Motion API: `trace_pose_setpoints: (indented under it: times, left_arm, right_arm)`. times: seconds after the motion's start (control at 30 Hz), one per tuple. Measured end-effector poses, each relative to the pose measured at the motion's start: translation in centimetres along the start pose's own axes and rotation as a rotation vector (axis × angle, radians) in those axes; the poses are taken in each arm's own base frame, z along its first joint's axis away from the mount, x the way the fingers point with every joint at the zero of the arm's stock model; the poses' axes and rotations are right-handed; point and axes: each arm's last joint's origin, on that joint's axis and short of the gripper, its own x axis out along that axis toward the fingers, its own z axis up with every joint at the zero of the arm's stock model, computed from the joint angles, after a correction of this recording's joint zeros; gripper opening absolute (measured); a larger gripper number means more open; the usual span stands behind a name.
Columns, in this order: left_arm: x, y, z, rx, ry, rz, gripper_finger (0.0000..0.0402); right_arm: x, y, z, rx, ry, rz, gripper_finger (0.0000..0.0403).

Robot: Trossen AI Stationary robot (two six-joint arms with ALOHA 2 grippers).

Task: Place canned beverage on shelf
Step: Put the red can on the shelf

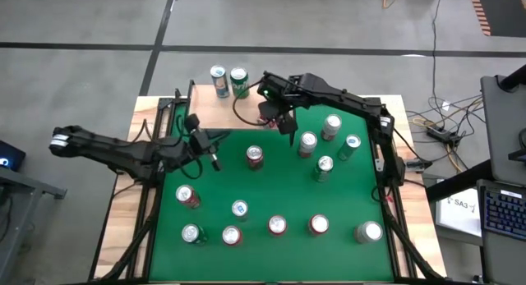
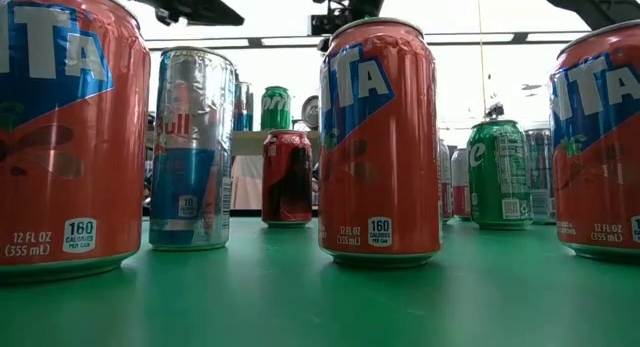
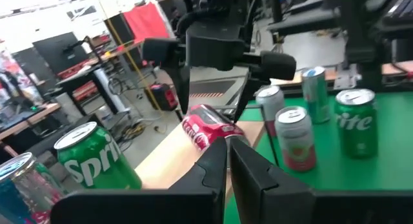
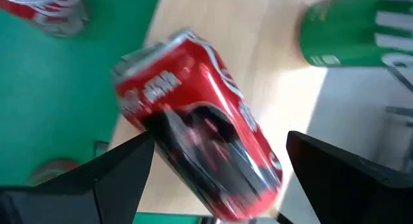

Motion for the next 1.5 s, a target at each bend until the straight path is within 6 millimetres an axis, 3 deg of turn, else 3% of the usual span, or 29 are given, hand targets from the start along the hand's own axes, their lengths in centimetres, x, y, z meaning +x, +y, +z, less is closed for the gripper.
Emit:
trace_pose_setpoints:
  times: [0.7,0.97,1.13,1.27,1.4,1.5]
  left_arm:
    - [-0.8,0.2,-0.3,0.001,-0.012,-0.013,0.0003]
    - [-0.8,0.2,-0.3,0.004,-0.013,-0.013,0.0003]
    - [-0.8,0.3,-0.2,0.016,-0.018,-0.009,0.0003]
    - [-0.9,0.4,-0.1,0.007,-0.025,-0.007,0.0003]
    - [-0.9,0.4,-0.2,0.002,-0.024,-0.008,0.0003]
    - [-1.0,0.4,-0.2,0.004,-0.023,-0.009,0.0003]
  right_arm:
    - [5.5,-0.6,-0.4,0.001,0.068,0.07,0.0332]
    - [5.1,-1.0,-0.3,0.049,0.049,0.043,0.0291]
    - [2.3,-2.3,-0.4,0.198,-0.188,0.124,0.0291]
    - [-0.2,-4.1,-1.9,0.335,-0.43,0.22,0.0291]
    - [0.3,-5.1,-2.6,0.382,-0.581,0.217,0.0291]
    - [1.0,-4.5,-2.5,0.364,-0.647,0.193,0.0291]
